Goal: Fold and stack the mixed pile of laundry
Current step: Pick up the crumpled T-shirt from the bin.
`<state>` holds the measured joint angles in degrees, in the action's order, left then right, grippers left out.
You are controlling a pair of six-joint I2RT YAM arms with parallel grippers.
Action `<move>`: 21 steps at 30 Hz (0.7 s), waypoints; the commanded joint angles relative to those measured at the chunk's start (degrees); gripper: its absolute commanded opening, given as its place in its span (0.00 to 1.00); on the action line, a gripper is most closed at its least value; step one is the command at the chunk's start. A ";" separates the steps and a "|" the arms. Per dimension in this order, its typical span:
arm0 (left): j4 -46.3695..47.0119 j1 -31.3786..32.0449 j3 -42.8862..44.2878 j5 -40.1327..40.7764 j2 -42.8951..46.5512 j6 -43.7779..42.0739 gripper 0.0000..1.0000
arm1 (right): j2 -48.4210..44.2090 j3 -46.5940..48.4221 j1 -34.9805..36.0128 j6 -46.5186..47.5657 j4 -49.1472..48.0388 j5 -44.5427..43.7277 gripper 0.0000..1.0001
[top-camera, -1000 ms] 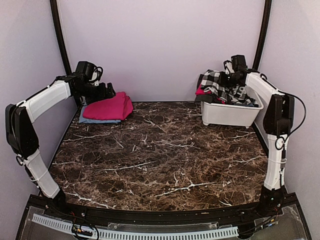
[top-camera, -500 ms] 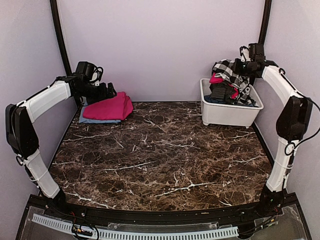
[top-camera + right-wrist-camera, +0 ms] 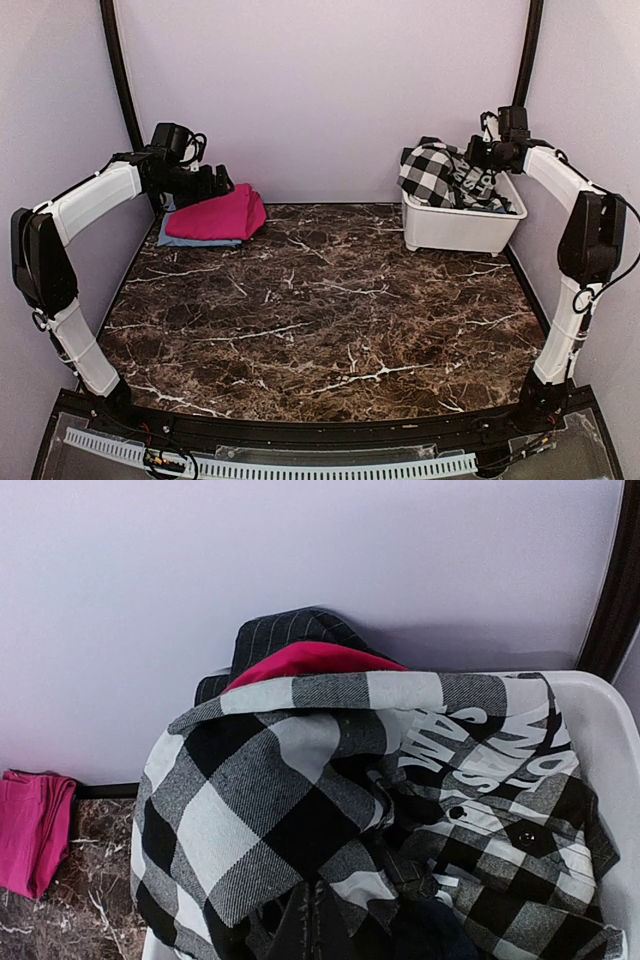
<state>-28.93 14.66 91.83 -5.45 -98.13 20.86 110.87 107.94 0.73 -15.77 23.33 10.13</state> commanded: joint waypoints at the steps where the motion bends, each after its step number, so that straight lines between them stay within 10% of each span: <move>1: 0.75 0.20 0.01 -0.81 2.41 0.06 0.99 | -2.88 0.01 -2.06 0.42 -3.19 0.78 0.00; 7: 0.06 0.20 -0.42 -0.31 2.62 -0.18 0.99 | 0.02 9.99 -2.14 5.63 17.97 -3.78 0.41; 13: 0.03 0.20 -0.73 -1.33 2.64 0.17 0.99 | -8.43 -5.48 -2.27 6.88 20.77 -10.55 0.73; 21: 0.51 0.20 -1.14 -1.99 2.68 0.84 0.99 | -7.61 -9.26 -4.59 6.32 22.33 -12.31 0.76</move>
<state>-28.82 14.66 91.70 -6.70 -98.10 21.28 102.45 98.08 -2.59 -9.52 44.49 0.80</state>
